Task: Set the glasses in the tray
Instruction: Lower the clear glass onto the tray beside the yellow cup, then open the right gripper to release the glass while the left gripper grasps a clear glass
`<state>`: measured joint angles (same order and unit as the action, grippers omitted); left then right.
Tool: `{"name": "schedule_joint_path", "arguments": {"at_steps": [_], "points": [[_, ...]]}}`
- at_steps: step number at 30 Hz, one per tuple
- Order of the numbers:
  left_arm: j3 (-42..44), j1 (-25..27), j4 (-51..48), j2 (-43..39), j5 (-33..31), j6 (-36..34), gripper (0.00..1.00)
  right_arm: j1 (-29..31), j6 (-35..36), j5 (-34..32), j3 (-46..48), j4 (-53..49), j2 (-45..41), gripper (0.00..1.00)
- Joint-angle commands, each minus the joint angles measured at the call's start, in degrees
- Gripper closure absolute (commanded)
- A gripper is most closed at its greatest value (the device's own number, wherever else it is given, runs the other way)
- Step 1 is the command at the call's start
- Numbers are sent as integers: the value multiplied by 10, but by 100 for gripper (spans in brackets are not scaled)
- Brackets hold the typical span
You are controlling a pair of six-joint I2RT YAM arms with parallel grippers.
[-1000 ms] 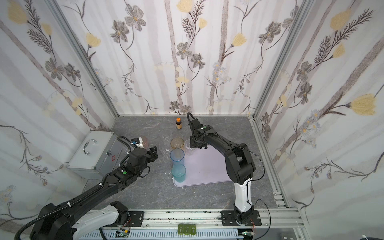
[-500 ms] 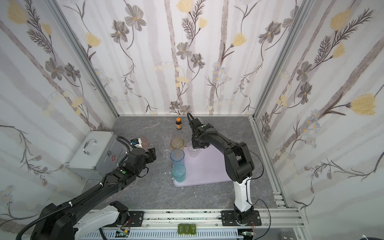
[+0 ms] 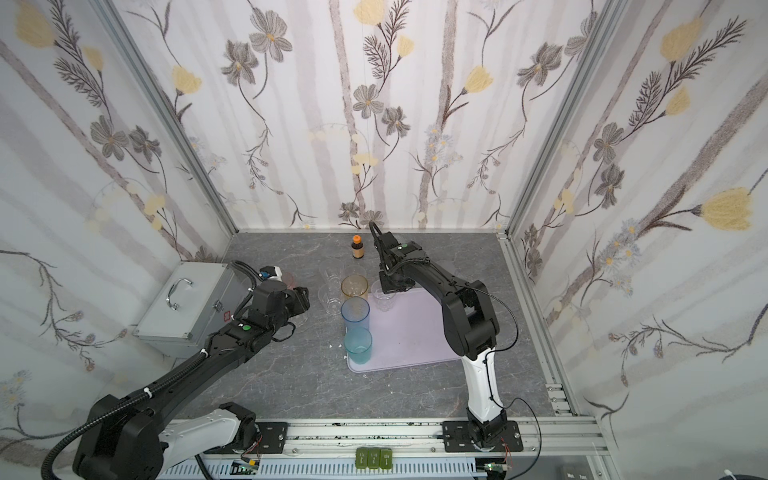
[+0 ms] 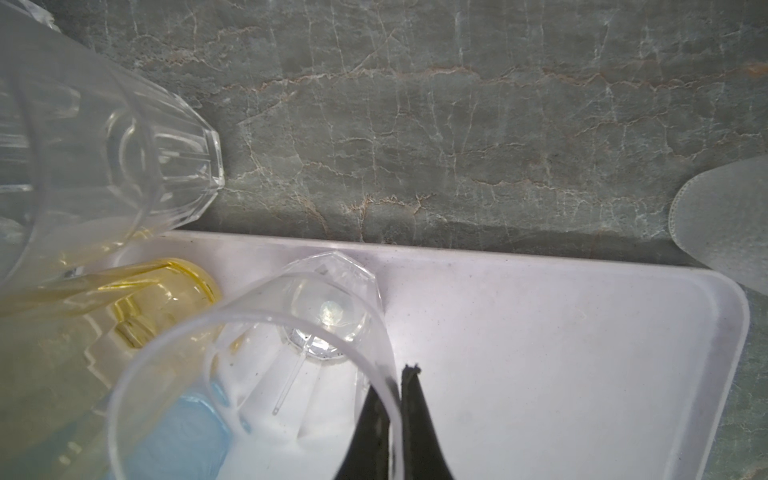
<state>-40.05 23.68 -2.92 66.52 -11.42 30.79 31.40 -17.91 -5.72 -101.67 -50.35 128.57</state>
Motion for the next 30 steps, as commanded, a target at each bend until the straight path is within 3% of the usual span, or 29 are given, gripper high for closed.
{"name": "schedule_joint_path", "arguments": {"at_steps": [1,5,9,12,25,30], "points": [[-28,-4,-18,22,16,-17,36,1,2,12,4,25,0,85],[-53,-9,-25,52,28,-34,33,-1,-3,28,10,31,-20,73],[-64,-43,-25,81,117,-15,31,-1,2,64,13,35,-55,58],[-81,-49,-29,96,133,-16,31,-3,2,48,24,35,-82,52],[-180,-41,-59,209,126,-63,39,-21,-34,38,179,117,-186,51],[-210,-35,-74,250,151,-79,43,-30,-44,35,215,138,-209,51]]}}
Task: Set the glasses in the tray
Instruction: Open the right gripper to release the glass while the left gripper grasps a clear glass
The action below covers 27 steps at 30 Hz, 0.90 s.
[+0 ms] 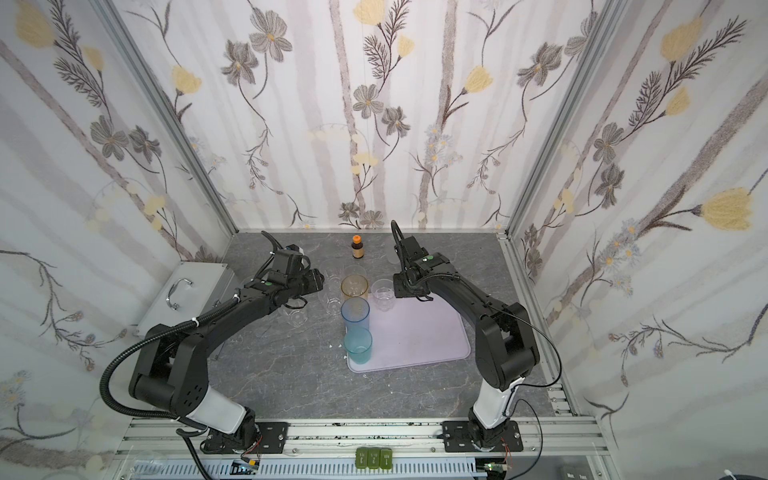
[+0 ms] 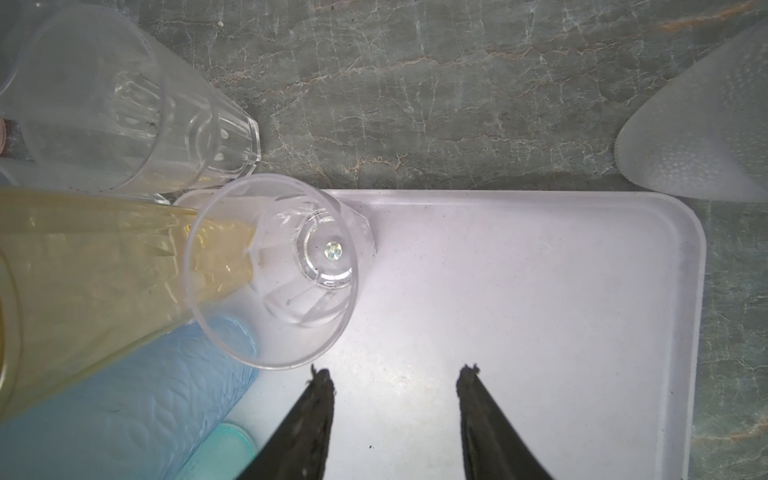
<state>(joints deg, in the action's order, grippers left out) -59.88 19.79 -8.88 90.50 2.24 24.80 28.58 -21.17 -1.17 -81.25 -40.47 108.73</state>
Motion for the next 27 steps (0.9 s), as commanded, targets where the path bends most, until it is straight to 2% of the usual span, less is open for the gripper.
{"name": "schedule_joint_path", "arguments": {"at_steps": [1,6,13,20,24,27], "points": [[-15,8,-17,15,15,-22,44,-5,-14,-10,16,42,-14,51],[-35,17,-47,48,11,-45,46,-7,-21,-16,24,47,-16,51],[-77,22,-89,86,-39,-80,64,-7,-36,-23,41,57,-26,51],[-73,33,-96,90,-52,-112,85,-8,-47,-36,59,69,-39,52],[-72,33,-109,79,-70,-134,90,-7,-52,-54,58,68,-50,52],[-73,33,-113,66,-60,-148,98,-7,-54,-62,57,64,-54,52]]}}
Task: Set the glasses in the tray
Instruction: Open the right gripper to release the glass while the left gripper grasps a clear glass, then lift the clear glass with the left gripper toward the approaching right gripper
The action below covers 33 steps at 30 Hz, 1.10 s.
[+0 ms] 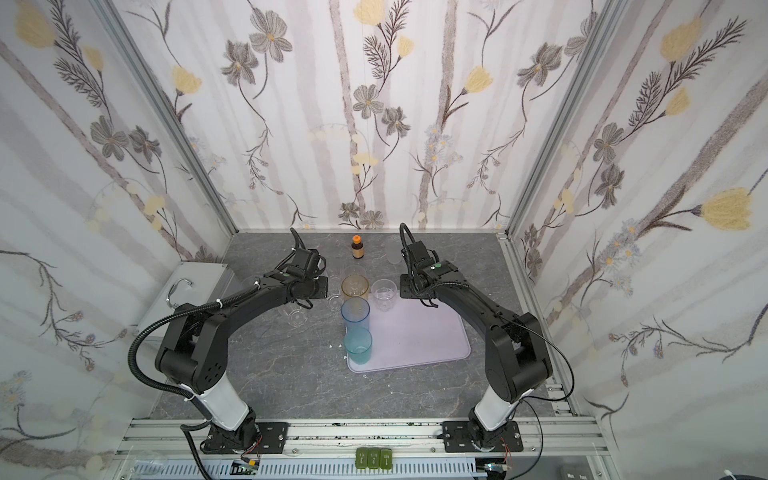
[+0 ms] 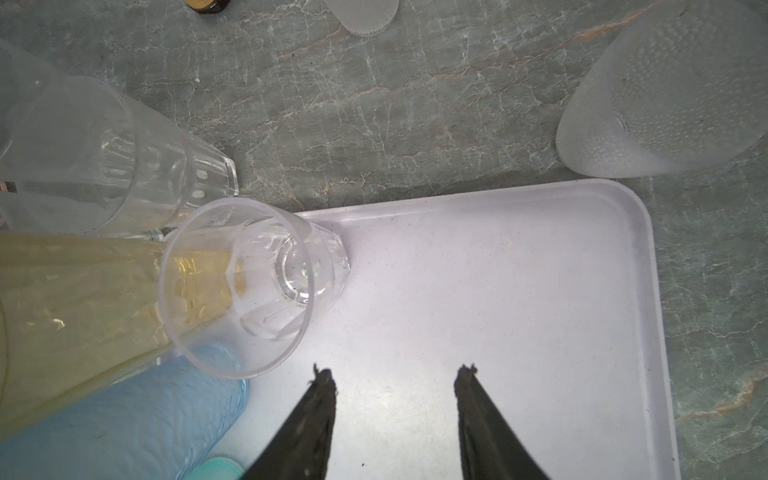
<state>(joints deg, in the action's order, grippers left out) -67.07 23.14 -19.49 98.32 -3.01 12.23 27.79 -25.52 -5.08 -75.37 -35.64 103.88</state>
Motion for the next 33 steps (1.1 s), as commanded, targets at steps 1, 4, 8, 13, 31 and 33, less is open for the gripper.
{"name": "schedule_joint_path", "arguments": {"at_steps": [1,4,8,13,31,33], "points": [[-1,0,-8,-18,-3,-27,100,1,-11,-29,-3,15,-8,52],[-4,-1,-19,-39,12,-36,100,1,-15,-44,-6,15,-18,52],[-24,-1,-52,-76,0,-31,100,4,-27,-52,-15,8,-40,53],[-48,-1,-87,-125,-55,-3,100,29,-53,-65,-18,8,-84,55],[-330,162,-70,-4,-119,120,100,91,-176,-16,-59,138,-188,45],[-342,177,-70,5,-123,122,100,90,-170,-25,-61,137,-178,46]]}}
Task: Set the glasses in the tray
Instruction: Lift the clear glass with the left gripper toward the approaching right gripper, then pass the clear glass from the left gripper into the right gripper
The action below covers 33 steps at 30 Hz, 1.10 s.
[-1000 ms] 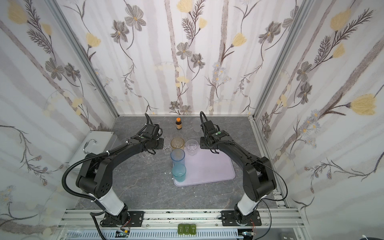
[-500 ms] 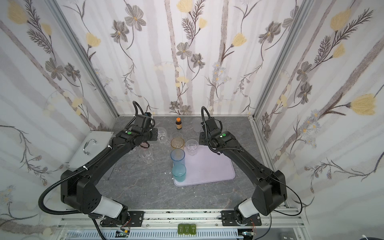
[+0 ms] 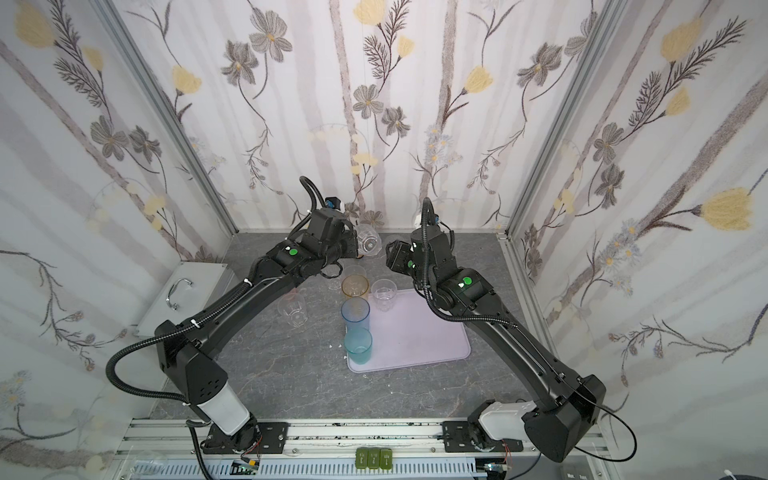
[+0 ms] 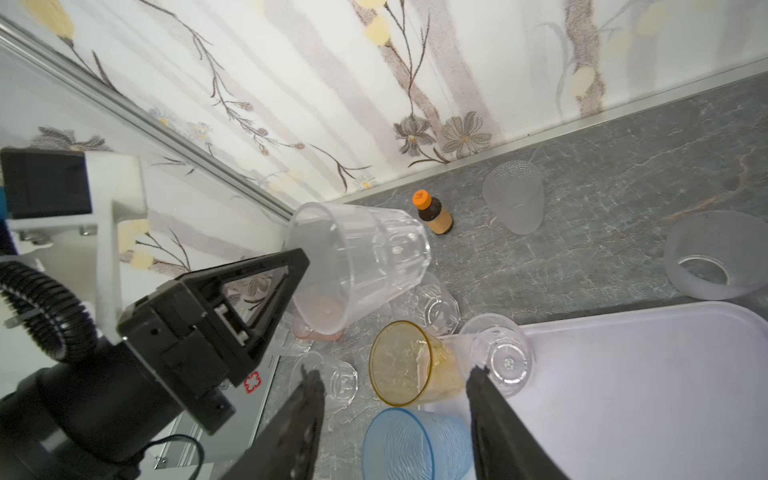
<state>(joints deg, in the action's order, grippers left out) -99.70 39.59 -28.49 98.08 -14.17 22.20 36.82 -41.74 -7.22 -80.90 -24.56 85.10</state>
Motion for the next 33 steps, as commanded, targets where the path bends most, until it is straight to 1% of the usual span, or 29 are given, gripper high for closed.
{"name": "schedule_joint_path", "arguments": {"at_steps": [1,7,9,11,13,14,17,20,23,25,27,31,33], "points": [[-20,20,19,11,-13,24,100,0,-4,-9,-8,25,15,47],[-31,53,19,29,-26,28,100,-11,14,-23,-24,20,42,53],[-33,62,20,33,-30,28,100,-16,16,-30,-23,12,51,61],[-37,70,20,35,-34,31,100,-17,22,-59,-26,-8,59,71],[-41,78,20,37,-37,34,100,-17,27,-85,-26,-22,59,78],[-43,82,20,35,-41,38,100,-17,30,-96,-25,-28,76,80],[-46,96,20,37,-40,44,100,-18,37,-119,-25,-37,83,85],[-49,106,20,43,-31,47,100,-20,44,-128,-27,-40,93,92],[-55,113,20,44,-25,49,100,-26,47,-144,-25,-51,97,96],[-62,115,21,44,-16,45,100,-32,47,-140,-22,-56,93,99],[-70,114,20,42,-9,36,92,-39,52,-137,-14,-59,85,100],[-76,115,23,23,-10,-3,67,-65,68,-117,18,-67,58,100],[-70,114,24,10,-7,-28,58,-81,82,-106,35,-79,32,100]]}}
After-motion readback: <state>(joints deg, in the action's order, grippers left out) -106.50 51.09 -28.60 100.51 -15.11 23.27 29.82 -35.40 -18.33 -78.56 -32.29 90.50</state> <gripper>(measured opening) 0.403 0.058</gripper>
